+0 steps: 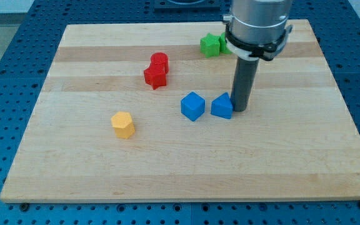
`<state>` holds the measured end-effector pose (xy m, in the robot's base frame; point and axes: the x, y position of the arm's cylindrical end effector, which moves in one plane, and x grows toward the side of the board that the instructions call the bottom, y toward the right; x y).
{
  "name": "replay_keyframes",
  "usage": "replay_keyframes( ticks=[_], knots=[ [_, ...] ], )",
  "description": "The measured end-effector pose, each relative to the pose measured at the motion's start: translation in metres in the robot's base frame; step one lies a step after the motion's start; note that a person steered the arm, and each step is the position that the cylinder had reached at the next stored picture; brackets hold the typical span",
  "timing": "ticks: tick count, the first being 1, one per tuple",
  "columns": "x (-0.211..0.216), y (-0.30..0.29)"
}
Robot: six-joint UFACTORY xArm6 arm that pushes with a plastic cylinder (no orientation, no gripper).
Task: Move the yellow heart closer to the yellow hexagon
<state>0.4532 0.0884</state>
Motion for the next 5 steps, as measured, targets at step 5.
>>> replay_keyframes(
  ticks=[5],
  knots=[
    [-0.029,0.037]
  ],
)
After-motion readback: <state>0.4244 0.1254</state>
